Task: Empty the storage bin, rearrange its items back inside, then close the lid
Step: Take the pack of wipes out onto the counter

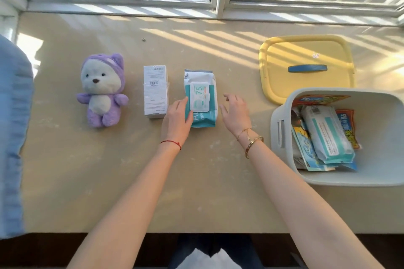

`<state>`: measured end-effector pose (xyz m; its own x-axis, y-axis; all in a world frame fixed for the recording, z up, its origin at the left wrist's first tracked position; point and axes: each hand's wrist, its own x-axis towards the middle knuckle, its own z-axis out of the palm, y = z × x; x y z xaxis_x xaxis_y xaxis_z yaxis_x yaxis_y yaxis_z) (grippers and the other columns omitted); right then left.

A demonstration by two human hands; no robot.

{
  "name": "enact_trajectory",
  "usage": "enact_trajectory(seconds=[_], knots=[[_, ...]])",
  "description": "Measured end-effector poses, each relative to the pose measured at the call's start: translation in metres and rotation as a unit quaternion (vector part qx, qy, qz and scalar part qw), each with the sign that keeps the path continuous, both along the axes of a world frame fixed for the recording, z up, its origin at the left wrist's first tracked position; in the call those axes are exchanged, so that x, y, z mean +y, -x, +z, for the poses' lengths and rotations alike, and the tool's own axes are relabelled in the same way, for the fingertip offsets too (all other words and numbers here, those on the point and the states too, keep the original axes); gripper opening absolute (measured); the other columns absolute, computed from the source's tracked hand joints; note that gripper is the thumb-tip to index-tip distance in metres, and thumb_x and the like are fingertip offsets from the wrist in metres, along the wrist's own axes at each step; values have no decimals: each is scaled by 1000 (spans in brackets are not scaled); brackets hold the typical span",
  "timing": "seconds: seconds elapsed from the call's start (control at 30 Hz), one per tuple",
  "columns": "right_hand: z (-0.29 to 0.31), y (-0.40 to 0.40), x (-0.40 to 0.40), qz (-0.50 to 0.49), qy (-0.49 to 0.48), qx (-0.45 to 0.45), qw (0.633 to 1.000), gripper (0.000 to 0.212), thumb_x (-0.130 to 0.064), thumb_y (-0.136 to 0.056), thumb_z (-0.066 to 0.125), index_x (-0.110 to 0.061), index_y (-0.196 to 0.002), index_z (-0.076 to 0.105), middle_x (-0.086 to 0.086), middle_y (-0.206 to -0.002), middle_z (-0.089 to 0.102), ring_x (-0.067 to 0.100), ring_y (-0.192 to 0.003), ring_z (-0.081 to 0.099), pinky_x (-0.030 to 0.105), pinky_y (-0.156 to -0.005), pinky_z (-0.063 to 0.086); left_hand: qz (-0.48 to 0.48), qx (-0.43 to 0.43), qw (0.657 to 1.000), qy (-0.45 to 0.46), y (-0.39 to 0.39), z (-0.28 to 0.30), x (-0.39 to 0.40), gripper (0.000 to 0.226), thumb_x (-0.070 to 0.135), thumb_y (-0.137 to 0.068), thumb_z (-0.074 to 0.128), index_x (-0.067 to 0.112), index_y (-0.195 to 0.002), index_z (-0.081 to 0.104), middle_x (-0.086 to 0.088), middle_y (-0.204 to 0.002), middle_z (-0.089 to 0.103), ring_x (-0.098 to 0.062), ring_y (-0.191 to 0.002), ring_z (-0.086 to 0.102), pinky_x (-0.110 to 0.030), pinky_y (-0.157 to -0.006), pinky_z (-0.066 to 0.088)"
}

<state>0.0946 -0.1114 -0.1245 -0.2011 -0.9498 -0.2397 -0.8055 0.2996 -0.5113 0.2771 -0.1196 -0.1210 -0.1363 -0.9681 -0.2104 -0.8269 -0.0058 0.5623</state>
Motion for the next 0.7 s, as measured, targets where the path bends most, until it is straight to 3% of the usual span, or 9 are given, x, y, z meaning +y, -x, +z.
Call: enact_trajectory(seconds=[0.27, 0.7], knots=[[72, 34, 77, 22, 107, 60, 992, 30, -21, -92, 55, -12, -121, 57, 5, -112, 60, 21, -106, 52, 31, -93, 42, -43, -13, 992, 116, 5, 71, 42, 30, 21, -89, 59, 11, -117, 61, -5, -110, 64, -24, -102, 58, -35, -88, 47], [124, 198, 189, -40, 93, 72, 992, 30, -20, -93, 54, -9, -121, 55, 8, -115, 60, 25, -110, 49, 35, -97, 41, -57, 3, 985, 164, 112, 141, 123, 28, 20, -88, 61, 12, -115, 62, -3, -106, 64, -21, -101, 57, -34, -91, 47]])
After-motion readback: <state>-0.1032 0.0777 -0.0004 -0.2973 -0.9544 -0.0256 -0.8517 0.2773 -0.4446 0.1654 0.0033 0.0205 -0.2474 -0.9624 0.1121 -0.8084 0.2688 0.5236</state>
